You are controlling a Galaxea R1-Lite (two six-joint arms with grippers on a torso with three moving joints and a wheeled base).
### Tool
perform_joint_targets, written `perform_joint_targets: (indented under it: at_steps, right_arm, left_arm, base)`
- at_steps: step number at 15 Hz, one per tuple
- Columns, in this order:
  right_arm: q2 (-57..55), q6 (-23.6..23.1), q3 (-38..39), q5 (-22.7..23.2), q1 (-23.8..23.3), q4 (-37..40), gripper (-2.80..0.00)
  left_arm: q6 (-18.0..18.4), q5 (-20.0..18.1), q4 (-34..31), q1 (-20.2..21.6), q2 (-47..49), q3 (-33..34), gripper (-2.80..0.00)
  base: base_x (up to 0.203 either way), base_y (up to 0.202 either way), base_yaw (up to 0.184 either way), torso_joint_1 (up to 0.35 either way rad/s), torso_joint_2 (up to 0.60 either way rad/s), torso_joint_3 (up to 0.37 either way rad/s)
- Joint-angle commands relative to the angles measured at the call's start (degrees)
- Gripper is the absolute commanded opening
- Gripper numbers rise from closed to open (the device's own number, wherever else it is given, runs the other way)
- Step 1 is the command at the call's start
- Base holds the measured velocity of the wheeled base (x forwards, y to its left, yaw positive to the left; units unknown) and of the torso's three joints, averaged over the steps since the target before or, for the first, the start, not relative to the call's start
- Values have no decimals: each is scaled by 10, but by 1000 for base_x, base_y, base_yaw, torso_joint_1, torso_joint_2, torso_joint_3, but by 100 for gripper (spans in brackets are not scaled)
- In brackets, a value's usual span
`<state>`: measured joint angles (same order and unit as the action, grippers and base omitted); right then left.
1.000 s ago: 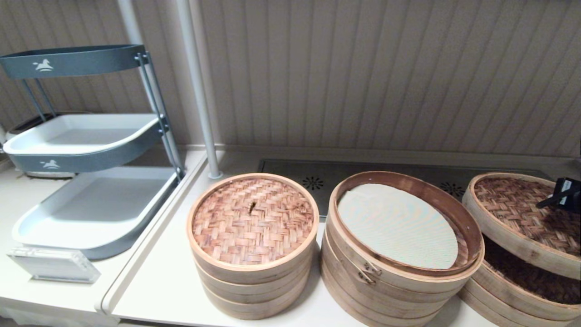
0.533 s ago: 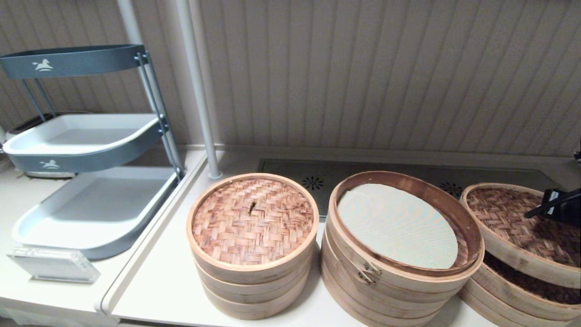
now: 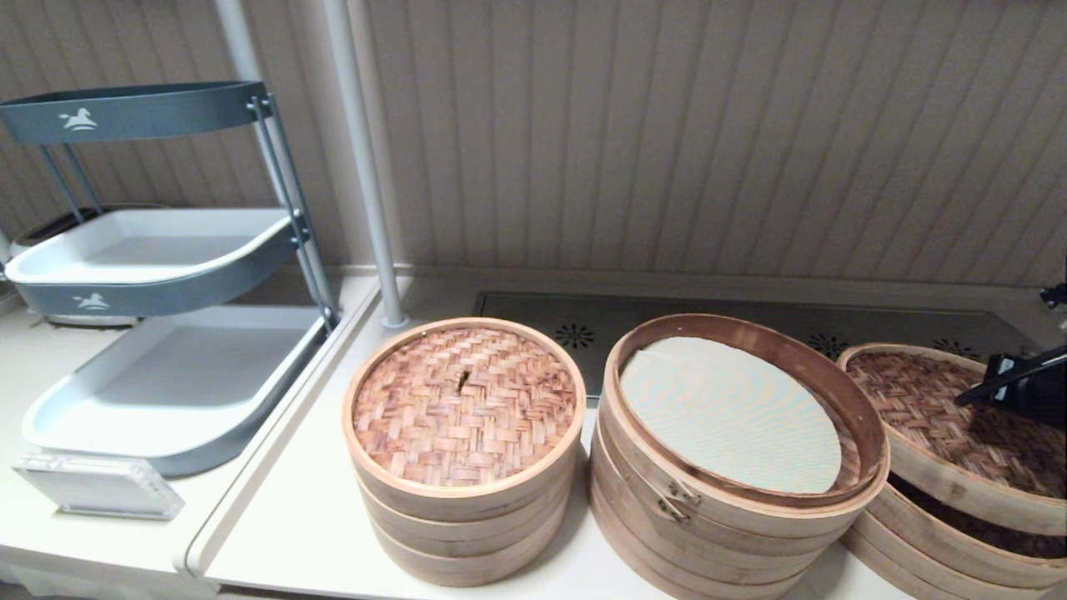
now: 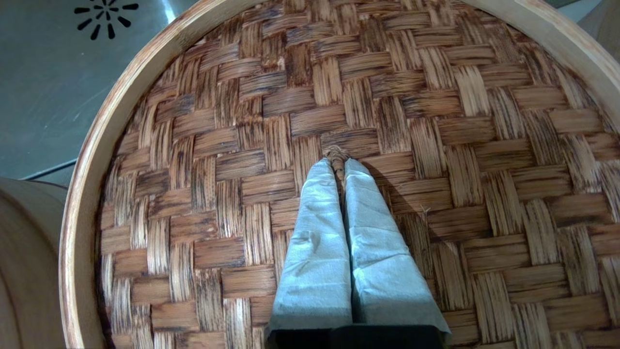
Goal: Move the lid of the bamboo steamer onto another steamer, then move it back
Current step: Put the steamer
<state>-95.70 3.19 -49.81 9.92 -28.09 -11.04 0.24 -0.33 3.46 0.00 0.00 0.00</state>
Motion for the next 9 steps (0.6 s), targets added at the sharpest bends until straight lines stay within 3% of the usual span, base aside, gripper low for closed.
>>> perform_joint_targets:
  at_steps: [1,4,9]
  right_arm:
    - [-8,0,0,1,1,-1,-280]
    - [-13,0,5,2,0,-9,-280]
    - [-27,-2,46,0,0,-105,-280]
  left_arm:
    - [0,0,1,0,-1,14,-280]
    - [0,0,1,0,-1,14,-280]
    - [0,0,0,1,-1,14,-280]
  base:
    - [0,0,0,0,0,0]
    - [0,0,0,0,0,0]
    - [0,0,0,0,0,0]
